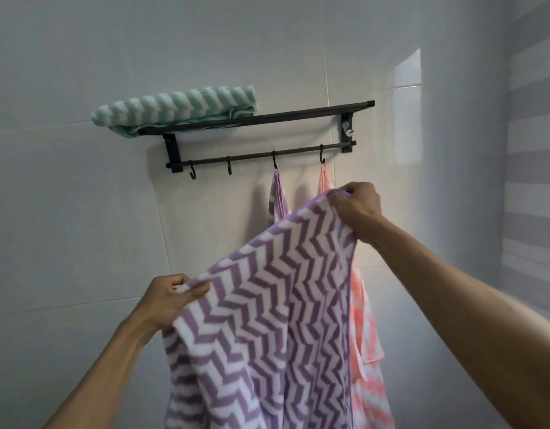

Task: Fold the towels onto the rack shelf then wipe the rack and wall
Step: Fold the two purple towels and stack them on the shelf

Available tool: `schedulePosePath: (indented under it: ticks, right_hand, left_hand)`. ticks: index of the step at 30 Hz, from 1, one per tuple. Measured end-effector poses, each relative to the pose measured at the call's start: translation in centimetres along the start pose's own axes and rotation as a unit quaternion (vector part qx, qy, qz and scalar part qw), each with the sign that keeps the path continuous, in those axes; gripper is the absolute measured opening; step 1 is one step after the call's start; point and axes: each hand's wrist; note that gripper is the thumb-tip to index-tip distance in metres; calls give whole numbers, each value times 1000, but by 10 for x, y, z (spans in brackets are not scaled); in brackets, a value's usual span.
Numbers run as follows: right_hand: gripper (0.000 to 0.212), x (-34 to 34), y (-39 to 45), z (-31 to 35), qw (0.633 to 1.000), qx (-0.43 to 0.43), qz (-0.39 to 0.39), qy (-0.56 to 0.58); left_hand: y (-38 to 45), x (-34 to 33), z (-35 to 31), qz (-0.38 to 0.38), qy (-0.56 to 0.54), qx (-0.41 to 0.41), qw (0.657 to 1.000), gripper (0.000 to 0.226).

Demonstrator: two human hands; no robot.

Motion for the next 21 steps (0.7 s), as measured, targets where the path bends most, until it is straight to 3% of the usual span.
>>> schedulePosePath:
  ticks: [4, 7, 10, 12, 13, 14, 16, 21]
  right_hand:
    - [16, 1, -10, -3, 998, -14, -4, -54]
    - [36, -27, -47, 9, 983, 43, 173, -32]
    - [56, -66, -76, 12, 936, 62, 344, -33]
    - [37, -85, -87, 10, 916, 76, 384, -90]
    - [16, -90, -90, 8, 908, 83, 394, -117]
    - [11, -91, -92, 6, 903, 89, 398, -133]
    - [26, -88, -89, 2, 910, 85, 383, -133]
    - [20, -61, -62, -1, 960, -8, 264, -90]
  left_hand:
    - [3, 5, 3, -57, -36, -17, 998, 23]
    - [12, -11, -21, -101, -30, -64, 992, 11]
    - [10, -34, -59, -8, -25, -129, 991, 5]
    - [8, -42, -77, 34, -18, -159, 986, 8]
    - [8, -42, -80, 36, -17, -167, 985, 11]
    - [9, -39, -81, 34, -18, -170, 985, 12]
    - [10, -29, -74, 46, -5, -164, 985, 9]
    - [18, -5, -13, 86, 119, -99, 984, 24]
Point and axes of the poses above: each hand's wrist, its own y-axis towards the middle knuckle, its own x-axis out of the back of the hand, z = x × y, and after that the axes turned 1 degree about y, right-handed
